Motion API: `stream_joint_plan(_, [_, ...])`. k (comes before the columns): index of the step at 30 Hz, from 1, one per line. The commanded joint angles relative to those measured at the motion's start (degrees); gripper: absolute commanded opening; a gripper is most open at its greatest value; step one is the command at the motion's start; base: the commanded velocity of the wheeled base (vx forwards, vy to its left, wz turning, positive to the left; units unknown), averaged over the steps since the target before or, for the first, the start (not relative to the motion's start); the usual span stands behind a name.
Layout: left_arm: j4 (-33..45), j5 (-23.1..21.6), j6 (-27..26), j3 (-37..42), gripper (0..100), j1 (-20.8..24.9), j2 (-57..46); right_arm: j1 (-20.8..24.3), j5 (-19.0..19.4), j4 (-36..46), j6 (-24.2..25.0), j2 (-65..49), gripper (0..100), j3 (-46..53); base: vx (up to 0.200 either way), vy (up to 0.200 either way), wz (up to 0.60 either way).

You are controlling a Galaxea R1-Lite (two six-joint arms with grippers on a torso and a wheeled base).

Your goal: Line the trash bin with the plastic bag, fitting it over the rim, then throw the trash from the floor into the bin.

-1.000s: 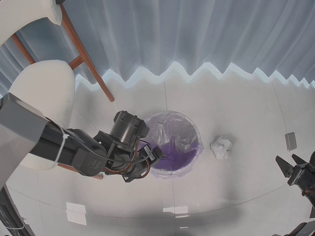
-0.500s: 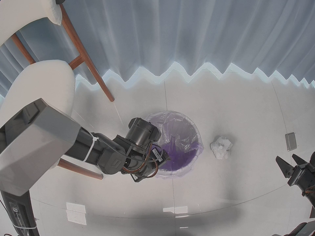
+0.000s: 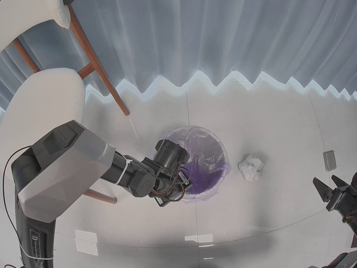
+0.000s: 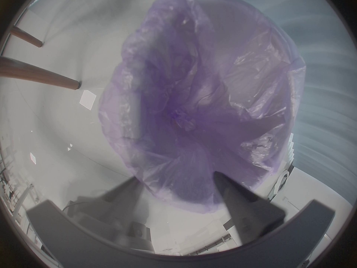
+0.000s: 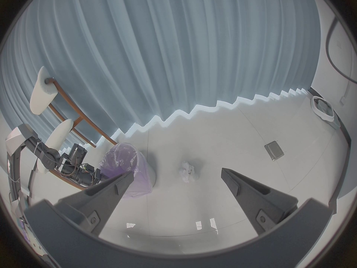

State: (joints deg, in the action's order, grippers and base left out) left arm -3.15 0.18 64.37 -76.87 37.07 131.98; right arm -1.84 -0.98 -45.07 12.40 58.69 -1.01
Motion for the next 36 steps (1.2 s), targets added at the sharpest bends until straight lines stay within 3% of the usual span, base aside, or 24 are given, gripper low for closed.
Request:
stream_joint_plan(1, [-0.11, 0.08, -0.03, -0.38, 0, 0.02, 1.88, 0.00, 0.01, -0.02, -0.01, 0.29, 100, 0.92, 0.000, 0.000, 0.00])
stream_joint_plan(17, [0.07, 3.33, -3.02, -0.38, 0, -2.44, -1.11, 0.08, -0.08, 1.39, 0.17, 0.11, 100, 0.92, 0.000, 0.000, 0.00])
stream_joint_plan(23, [1.12, 3.33, -16.11, 0.41, 0, -4.38, -8.49, 0.35, -0.08, 1.74, 0.17, 0.20, 100, 0.92, 0.000, 0.000, 0.00])
stream_joint_plan(28, [2.62, 2.81, -30.70, 1.82, 0, -5.69, -13.06, 0.61, -0.08, 3.67, 0.17, 0.20, 100, 0.92, 0.000, 0.000, 0.00])
stream_joint_plan(29, [2.27, 2.54, -37.03, 2.25, 0, -5.87, -13.67, 0.70, -0.08, 3.85, 0.17, 0.20, 100, 0.92, 0.000, 0.000, 0.00])
stream_joint_plan(31, [2.18, 2.19, -40.20, 2.25, 0, -6.05, -13.76, 0.70, -0.08, 3.85, 0.17, 0.29, 100, 0.92, 0.000, 0.000, 0.00])
stream_joint_plan(32, [2.00, 1.31, -45.21, 2.08, 0, -6.49, -13.76, 0.79, 0.01, 3.85, 0.17, 0.38, 100, 0.92, 0.000, 0.000, 0.00])
stream_joint_plan(35, [2.09, 0.78, -48.72, 1.99, 0, -6.66, -13.76, 1.14, -0.08, 4.11, 0.17, 0.29, 100, 0.92, 0.000, 0.000, 0.00])
stream_joint_plan(36, [2.00, 0.43, -55.14, 2.08, 0, -7.28, -13.41, 1.66, -0.08, 4.20, 0.17, 0.11, 100, 0.92, 0.000, 0.000, 0.00])
